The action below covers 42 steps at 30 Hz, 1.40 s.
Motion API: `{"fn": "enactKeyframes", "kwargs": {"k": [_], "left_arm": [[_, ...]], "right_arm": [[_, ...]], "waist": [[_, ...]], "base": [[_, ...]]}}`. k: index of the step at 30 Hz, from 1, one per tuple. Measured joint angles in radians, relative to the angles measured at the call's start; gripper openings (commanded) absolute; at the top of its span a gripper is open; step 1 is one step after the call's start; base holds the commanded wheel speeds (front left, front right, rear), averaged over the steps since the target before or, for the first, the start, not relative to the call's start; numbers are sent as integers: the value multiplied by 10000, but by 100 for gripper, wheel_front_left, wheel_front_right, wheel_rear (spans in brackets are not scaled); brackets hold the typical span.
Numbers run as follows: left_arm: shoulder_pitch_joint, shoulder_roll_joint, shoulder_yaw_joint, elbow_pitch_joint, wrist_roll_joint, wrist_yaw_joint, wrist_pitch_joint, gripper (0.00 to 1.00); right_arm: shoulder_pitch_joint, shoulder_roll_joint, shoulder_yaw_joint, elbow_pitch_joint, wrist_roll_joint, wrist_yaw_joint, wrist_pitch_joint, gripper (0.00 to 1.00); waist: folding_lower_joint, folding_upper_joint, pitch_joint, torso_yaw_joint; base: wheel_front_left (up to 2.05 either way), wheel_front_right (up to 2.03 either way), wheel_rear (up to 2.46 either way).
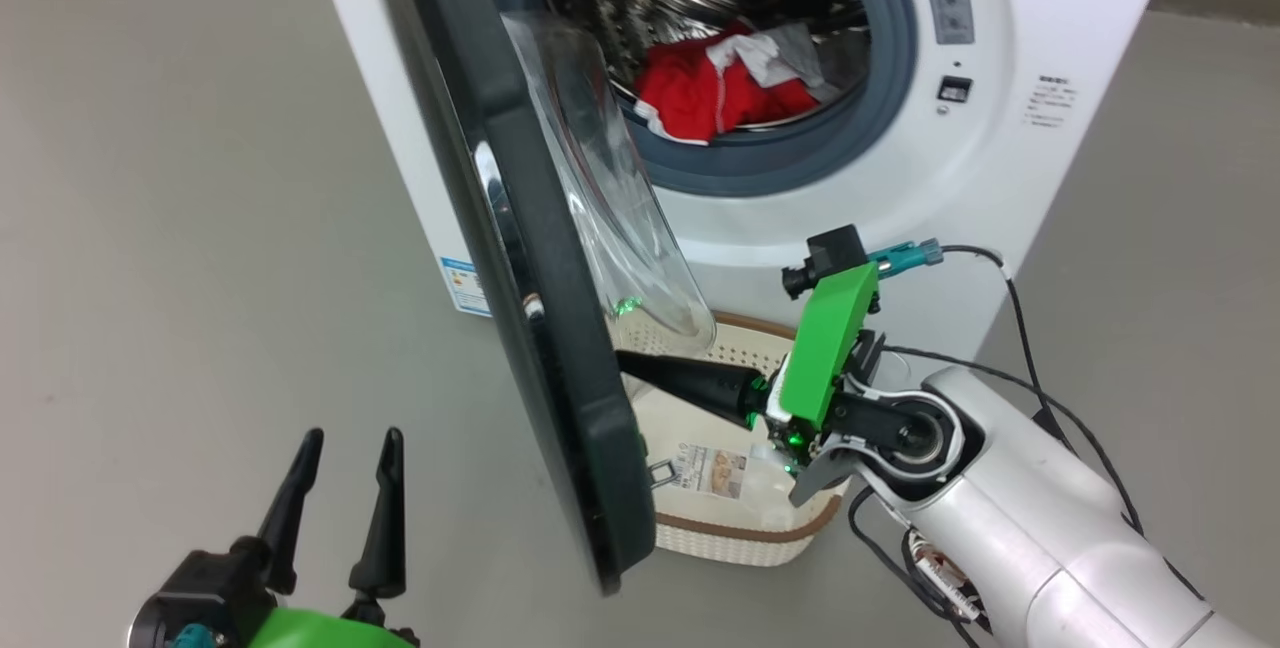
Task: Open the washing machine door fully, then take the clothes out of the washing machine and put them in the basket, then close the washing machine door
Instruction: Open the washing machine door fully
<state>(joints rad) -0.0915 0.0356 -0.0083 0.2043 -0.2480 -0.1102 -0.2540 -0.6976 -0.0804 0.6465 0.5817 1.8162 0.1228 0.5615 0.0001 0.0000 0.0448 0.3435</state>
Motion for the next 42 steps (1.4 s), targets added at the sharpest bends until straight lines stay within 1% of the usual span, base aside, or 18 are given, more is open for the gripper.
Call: {"fn": "enactKeyframes", "kwargs": {"k": [16,23,29,30,31,32,34,35,38,42], "left_arm": [[389,13,46,151,2,10,0,100],[534,35,111,157,4,8,0,100],[534,35,155,169,4,-6,0,100],[534,35,155,182,4,-6,0,100],[534,35,161,196,4,-6,0,100],[535,35,171,201,4,-6,0,100],[536,35,194,203,4,-6,0,100],[540,35,211,201,4,-6,0,100],[569,35,288,173,-4,-6,0,100],[719,35,364,130,-4,-6,0,100]], "right_arm": [[0,-2,1674,-71,794,0,-1162,0],[-30,38,2343,-153,1239,0,-1498,0],[-44,81,2556,-36,1271,0,-1973,0],[-47,96,2596,33,1221,0,-2119,10],[-50,102,2640,90,1097,0,-2276,37],[-57,123,2671,151,947,0,-2468,72],[-60,140,2690,159,635,0,-2742,87],[-60,148,2696,157,445,2,-2890,100],[-65,165,2777,257,-520,2,-3632,100],[-64,82,3212,842,-2153,2,-5009,100]], "waist": [[0,0,-715,1276],[0,0,-849,1439],[-1,0,-900,1398],[-1,0,-912,1386],[0,0,-924,1369],[0,0,-929,1344],[-1,0,-934,1282],[-1,0,-935,1243],[0,0,-938,1098],[0,0,-967,921]], "base": [[0,0,0],[0,0,0],[0,0,0],[0,0,0],[0,0,0],[0,0,0],[0,0,0],[0,0,0],[0,0,0],[0,0,0]]}}
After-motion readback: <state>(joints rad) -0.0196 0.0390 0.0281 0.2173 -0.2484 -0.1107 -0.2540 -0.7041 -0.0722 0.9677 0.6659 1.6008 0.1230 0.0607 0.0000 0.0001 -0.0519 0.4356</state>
